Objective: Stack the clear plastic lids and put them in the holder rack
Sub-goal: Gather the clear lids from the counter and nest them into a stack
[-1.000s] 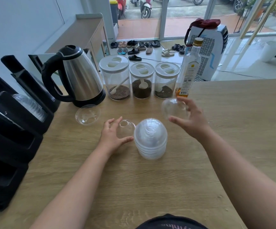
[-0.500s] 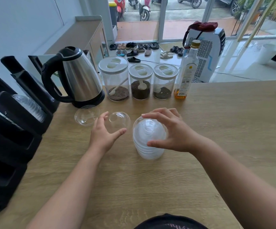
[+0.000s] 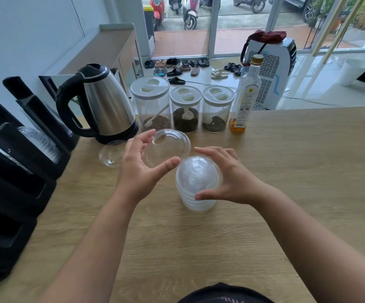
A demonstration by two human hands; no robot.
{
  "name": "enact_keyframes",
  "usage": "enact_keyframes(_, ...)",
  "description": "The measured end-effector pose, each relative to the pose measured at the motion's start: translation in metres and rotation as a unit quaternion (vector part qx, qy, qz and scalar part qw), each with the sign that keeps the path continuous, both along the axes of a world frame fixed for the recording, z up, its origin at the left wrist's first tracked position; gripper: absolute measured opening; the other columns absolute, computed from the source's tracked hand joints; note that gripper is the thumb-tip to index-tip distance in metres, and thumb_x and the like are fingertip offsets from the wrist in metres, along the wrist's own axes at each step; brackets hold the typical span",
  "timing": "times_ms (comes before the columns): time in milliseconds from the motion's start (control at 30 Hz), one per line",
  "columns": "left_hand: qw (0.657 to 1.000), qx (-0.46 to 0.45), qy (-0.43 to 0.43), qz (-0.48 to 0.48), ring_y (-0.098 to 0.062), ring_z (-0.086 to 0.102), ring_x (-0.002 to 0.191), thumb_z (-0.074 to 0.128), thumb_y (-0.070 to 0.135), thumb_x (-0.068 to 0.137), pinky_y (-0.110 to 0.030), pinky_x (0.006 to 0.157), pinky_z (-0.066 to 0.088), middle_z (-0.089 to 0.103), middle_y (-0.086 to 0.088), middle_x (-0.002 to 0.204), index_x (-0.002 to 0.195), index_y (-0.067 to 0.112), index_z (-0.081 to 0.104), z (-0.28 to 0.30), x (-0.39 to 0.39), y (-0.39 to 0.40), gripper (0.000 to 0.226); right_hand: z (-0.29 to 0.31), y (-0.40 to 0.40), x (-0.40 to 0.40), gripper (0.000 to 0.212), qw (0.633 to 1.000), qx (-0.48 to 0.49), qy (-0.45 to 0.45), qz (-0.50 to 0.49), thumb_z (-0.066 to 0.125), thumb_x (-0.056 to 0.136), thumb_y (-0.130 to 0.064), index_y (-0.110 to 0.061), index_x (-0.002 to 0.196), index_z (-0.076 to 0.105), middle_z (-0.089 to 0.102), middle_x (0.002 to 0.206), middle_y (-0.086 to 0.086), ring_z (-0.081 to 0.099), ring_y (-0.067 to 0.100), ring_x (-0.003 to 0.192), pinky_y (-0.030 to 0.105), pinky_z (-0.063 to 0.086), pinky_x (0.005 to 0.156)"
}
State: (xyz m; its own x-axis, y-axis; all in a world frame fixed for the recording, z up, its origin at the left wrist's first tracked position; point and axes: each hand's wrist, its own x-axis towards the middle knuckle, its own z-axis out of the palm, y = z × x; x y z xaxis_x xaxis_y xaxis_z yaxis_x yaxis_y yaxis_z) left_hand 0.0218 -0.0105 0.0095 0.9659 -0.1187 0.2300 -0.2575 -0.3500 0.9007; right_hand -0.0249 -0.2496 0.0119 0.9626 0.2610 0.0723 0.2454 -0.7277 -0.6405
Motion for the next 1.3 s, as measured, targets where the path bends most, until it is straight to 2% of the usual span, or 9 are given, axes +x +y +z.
enact_keyframes(133,0.998,0.027,-0.011,-0.052,0.004,0.044,0.129,0.082,0.064,0.059,-0.021,0.103,0.037,0.048,0.015,0.134,0.133,0.044,0.046,0.004,-0.015,-0.015,0.085,0.002,-0.010,-0.004,0.104,0.996,0.084,0.020,-0.031,0.076,0.051,-0.072,-0.053,0.140,0.026,0.035,0.137,-0.029,0.026,0.009,0.134,0.047,0.028,0.113)
enact_keyframes(400,0.987,0.122,-0.018,-0.104,-0.012,0.042,0.130,0.080,0.065,0.059,-0.043,0.107,0.042,0.044,0.019,0.132,0.135,0.047,0.042,-0.014,-0.027,-0.036,0.087,0.001,-0.020,-0.008,0.070,0.982,0.172,0.043,-0.057,0.047,0.070,-0.043,-0.043,0.139,0.040,0.041,0.136,-0.029,0.033,0.009,0.129,0.041,0.031,0.109)
enact_keyframes(567,0.985,0.135,-0.003,-0.112,-0.013,0.040,0.131,0.079,0.065,0.060,-0.044,0.107,0.040,0.041,0.019,0.132,0.136,0.050,0.040,-0.022,-0.027,-0.037,0.087,-0.004,-0.021,-0.008,0.059,0.979,0.186,0.054,-0.061,0.047,0.077,-0.028,-0.047,0.132,0.045,0.041,0.126,-0.037,0.034,0.009,0.128,0.044,0.031,0.109)
enact_keyframes(767,0.985,0.130,-0.003,-0.113,-0.013,0.039,0.132,0.078,0.068,0.058,-0.044,0.108,0.039,0.040,0.020,0.135,0.137,0.053,0.035,-0.019,-0.030,-0.038,0.091,-0.012,-0.018,-0.005,0.055,0.976,0.203,0.062,-0.058,0.046,0.078,-0.028,-0.049,0.128,0.046,0.043,0.124,-0.037,0.036,0.008,0.125,0.034,0.032,0.104)
enact_keyframes(1000,0.992,0.063,0.027,-0.102,0.002,0.037,0.131,0.075,0.075,0.054,-0.021,0.102,0.032,0.036,0.021,0.143,0.141,0.047,0.035,-0.008,-0.025,-0.028,0.099,-0.047,-0.024,0.004,0.042,0.959,0.234,0.037,-0.154,0.039,0.082,-0.040,-0.046,0.119,0.056,0.053,0.119,-0.021,0.041,0.015,0.120,0.037,0.032,0.105)
enact_keyframes(1067,0.997,0.024,0.039,-0.066,-0.006,0.039,0.133,0.059,0.082,0.066,-0.027,0.103,0.036,0.038,0.014,0.145,0.138,0.046,0.041,-0.009,-0.015,-0.016,0.082,-0.067,-0.028,0.003,0.046,0.966,0.163,0.027,-0.196,0.033,0.082,-0.048,-0.042,0.121,0.057,0.051,0.130,-0.013,0.036,0.017,0.127,0.034,0.024,0.108)
enact_keyframes(1133,0.999,0.022,0.043,0.007,-0.012,0.043,0.130,0.050,0.078,0.076,-0.037,0.104,0.038,0.043,0.009,0.141,0.134,0.041,0.049,-0.018,0.003,0.003,0.069,-0.086,-0.032,-0.002,0.060,0.974,0.010,0.036,-0.222,0.023,0.083,-0.057,-0.037,0.133,0.051,0.037,0.148,-0.006,0.023,0.020,0.139,0.031,0.013,0.111)
enact_keyframes(1200,0.984,0.151,0.019,0.092,-0.021,0.041,0.130,0.053,0.063,0.082,-0.043,0.108,0.035,0.047,0.004,0.137,0.134,0.034,0.051,-0.035,0.024,0.026,0.059,-0.101,-0.033,-0.008,0.058,0.966,-0.116,0.076,-0.217,0.022,0.091,-0.056,-0.037,0.144,0.038,0.016,0.160,-0.005,0.008,0.021,0.146,0.037,0.006,0.115)
enact_keyframes(1300,0.917,0.368,0.052,0.147,-0.031,0.021,0.140,0.059,0.040,0.090,-0.046,0.115,0.027,0.042,0.000,0.147,0.144,0.025,0.044,-0.061,0.043,0.059,0.058,-0.119,-0.030,-0.018,0.054,0.957,-0.185,0.104,-0.197,0.023,0.098,-0.051,-0.038,0.150,0.023,0.000,0.162,-0.006,-0.003,0.017,0.148,0.038,-0.001,0.118)
